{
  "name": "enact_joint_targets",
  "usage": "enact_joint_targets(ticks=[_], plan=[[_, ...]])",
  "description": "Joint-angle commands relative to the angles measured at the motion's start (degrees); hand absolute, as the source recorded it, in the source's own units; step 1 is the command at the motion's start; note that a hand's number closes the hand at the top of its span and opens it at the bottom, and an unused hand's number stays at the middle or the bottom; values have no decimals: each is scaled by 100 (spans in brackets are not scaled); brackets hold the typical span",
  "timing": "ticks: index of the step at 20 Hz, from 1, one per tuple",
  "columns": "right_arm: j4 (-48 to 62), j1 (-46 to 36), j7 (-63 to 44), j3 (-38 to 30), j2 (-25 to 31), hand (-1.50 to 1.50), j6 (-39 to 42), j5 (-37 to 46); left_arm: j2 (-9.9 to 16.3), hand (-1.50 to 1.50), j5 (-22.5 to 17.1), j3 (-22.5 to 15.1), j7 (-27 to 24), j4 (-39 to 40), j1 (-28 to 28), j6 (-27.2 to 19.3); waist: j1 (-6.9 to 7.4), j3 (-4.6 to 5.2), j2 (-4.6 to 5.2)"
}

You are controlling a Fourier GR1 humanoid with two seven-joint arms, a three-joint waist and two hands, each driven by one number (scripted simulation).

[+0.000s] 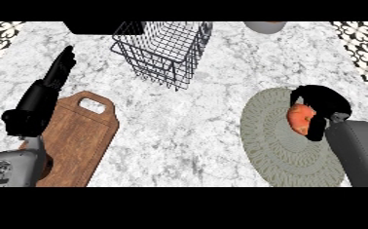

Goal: Pick the squash from the placemat and place it in the basket

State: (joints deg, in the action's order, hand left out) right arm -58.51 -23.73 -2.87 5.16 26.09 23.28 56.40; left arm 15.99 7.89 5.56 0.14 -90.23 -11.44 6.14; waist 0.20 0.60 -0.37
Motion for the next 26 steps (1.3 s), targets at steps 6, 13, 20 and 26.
enact_joint_targets(ticks=[6, 13, 20, 26], plan=[[475, -892, -2091, -541, -753, 150, -1658, 698, -62, 0, 81, -47, -150, 220, -64, 12, 45, -61, 58], [-527, -1705, -1835, -1354, -940, 150, -2829, -24, -73, 0, -1, -5, 58, 39, -44, 28, 1, -66, 5], [-1590, -2770, -1688, -1658, -1188, 150, -2398, -1070, -1, 0, -13, 71, 1, 129, -104, 82, -24, -58, 5], [-1352, -3979, -2312, -1526, -1379, 150, -1869, -1301, -181, 0, 135, -32, -92, 72, 49, -64, 64, -58, 32]])
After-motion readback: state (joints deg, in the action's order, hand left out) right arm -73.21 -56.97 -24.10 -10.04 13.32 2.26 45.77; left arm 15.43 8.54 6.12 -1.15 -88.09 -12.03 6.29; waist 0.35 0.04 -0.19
